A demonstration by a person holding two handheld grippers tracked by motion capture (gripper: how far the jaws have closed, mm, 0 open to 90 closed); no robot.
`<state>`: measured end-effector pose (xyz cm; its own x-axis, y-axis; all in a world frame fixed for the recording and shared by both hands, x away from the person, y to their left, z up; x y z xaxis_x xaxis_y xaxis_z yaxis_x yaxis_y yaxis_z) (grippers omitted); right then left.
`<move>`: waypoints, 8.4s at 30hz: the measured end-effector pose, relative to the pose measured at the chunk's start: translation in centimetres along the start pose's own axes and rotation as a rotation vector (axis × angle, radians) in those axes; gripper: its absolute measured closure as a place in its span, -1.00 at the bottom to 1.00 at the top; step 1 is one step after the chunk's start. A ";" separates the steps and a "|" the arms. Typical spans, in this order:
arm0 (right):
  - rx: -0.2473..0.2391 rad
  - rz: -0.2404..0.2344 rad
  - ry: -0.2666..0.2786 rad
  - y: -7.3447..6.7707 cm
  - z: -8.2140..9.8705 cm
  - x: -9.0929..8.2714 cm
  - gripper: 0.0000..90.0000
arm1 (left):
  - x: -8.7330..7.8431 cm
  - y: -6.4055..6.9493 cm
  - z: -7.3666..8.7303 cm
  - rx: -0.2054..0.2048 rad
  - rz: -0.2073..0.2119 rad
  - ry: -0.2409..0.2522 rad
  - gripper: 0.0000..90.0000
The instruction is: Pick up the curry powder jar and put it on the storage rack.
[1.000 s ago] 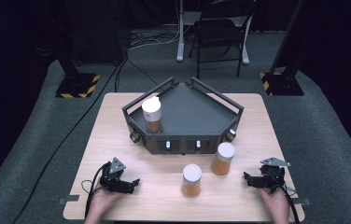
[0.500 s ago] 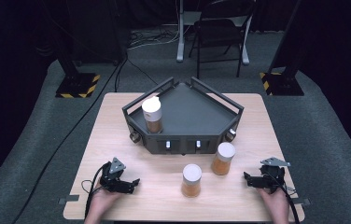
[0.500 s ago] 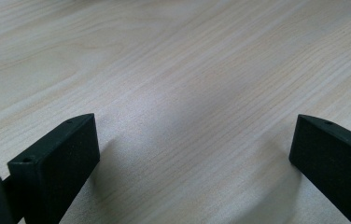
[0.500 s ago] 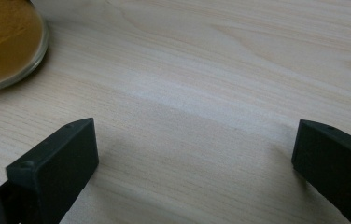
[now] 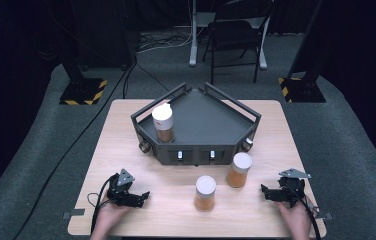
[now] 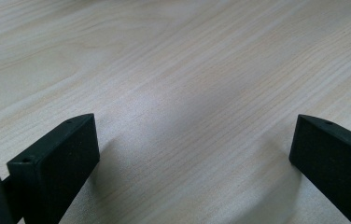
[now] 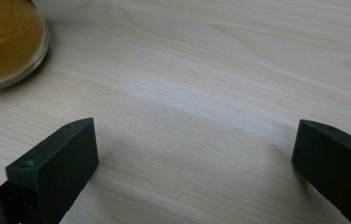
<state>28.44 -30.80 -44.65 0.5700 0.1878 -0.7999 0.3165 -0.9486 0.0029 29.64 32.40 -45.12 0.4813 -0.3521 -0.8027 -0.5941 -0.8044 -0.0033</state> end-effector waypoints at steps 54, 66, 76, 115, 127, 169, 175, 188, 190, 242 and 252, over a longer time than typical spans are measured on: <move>-0.005 -0.005 0.000 0.1 0.0 0.0 -1.00 | 0.0 0.0 0.0 0.000 0.000 -0.001 -0.96; -0.036 -0.023 0.005 0.2 0.2 -0.4 -0.90 | 0.0 0.0 0.0 0.000 0.000 -0.001 -0.96; -0.093 -0.097 0.014 -0.7 -0.5 -1.9 -0.80 | 0.0 0.0 0.0 0.000 0.000 -0.001 -0.96; -0.302 -0.420 0.128 -5.8 -2.3 -4.3 -0.78 | 0.0 0.0 -0.1 -0.003 0.002 -0.002 -0.97; -0.333 -0.469 0.181 -7.1 -2.4 -4.6 -0.77 | 0.0 0.0 -0.1 -0.002 0.002 -0.003 -0.97; -0.349 -0.470 0.266 -11.9 -2.7 -2.0 -0.63 | 0.0 0.0 -0.1 -0.003 0.002 -0.002 -0.97; -0.364 -0.448 0.269 -12.6 -2.7 -1.9 -0.58 | 0.0 0.0 -0.1 0.000 0.000 -0.003 -0.97; -0.391 -0.441 0.253 -13.3 -3.6 -1.5 -0.28 | 0.0 0.0 -0.1 -0.003 0.001 -0.003 -0.97; -0.399 -0.434 0.247 -13.4 -3.7 -1.6 -0.27 | 0.0 0.0 -0.1 -0.003 0.001 -0.003 -0.97; -0.409 -0.373 0.225 -12.7 -13.3 -5.9 -0.26 | 0.0 0.0 -0.1 -0.004 0.002 -0.002 -0.97; -0.402 -0.358 0.239 -13.1 -15.4 -6.0 -0.26 | 0.0 0.0 -0.1 -0.003 0.001 -0.004 -0.97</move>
<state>32.59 -15.60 -30.67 0.5150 0.5750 -0.6357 0.7567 -0.6533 0.0221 29.71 32.37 -45.09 0.4782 -0.3516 -0.8048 -0.5929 -0.8053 -0.0005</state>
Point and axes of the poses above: each handheld gripper's, and its own axes: x roughly forward along the jaws, z roughly out of its underside, y roughly to its right, the point moved 2 cm from there along x, roughly forward along the jaws, and after that the axes turned 10 degrees about -y, right-handed, at the moved point
